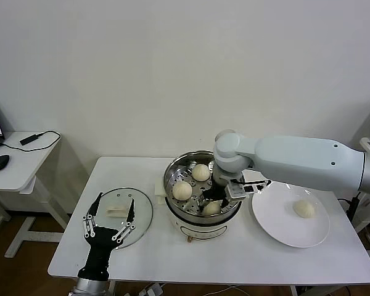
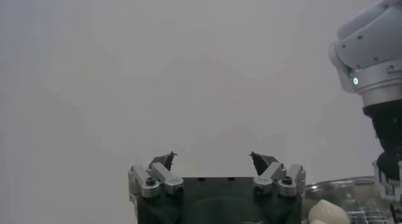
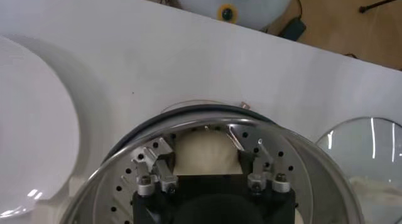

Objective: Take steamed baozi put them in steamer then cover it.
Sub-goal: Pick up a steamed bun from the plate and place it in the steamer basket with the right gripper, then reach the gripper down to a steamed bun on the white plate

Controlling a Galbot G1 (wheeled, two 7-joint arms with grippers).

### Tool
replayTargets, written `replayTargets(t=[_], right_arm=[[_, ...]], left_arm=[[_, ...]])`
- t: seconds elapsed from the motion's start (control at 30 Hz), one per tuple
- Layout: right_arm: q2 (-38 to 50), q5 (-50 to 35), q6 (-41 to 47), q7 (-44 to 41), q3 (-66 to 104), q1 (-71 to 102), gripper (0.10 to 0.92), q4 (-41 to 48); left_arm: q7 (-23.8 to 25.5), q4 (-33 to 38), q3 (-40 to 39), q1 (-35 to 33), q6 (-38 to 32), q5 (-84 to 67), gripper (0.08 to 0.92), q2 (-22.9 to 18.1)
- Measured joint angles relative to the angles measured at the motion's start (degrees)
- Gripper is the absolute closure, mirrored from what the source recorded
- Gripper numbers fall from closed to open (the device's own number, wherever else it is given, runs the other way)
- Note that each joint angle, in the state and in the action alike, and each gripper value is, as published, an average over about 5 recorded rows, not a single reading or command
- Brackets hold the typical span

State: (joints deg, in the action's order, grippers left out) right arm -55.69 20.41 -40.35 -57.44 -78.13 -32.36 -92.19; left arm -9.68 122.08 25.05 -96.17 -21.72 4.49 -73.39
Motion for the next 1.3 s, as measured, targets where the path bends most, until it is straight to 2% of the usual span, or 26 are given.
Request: replayTargets(t=[0.27, 0.53, 0.93, 1.3], right_arm=[[1.62, -0.55, 0.27, -1.21, 2.58, -0.42, 0.203, 0.49], [6.02, -6.25, 4.14, -5.48, 7.63, -2.15, 0.203, 4.49], [14.43, -19.32, 16.4, -10.6, 11.5, -1.04, 0.203, 24.88], [19.28, -24.14, 23.15, -10.97, 15.94, 8.95, 0.203, 39.55]], left_arm=[[-0.01, -0.13, -0.4, 0.28, 0.12, -0.03, 0.177, -0.07], [-0.02, -0.46, -0.7, 0.7, 0.14, -0.03, 0.177, 0.04], [-0.01, -0.85, -1.16, 1.3, 0.2, 0.07, 0.177, 0.35], [-0.09, -0.69, -0.99, 1.22, 0.58, 0.08, 0.177, 0.74]])
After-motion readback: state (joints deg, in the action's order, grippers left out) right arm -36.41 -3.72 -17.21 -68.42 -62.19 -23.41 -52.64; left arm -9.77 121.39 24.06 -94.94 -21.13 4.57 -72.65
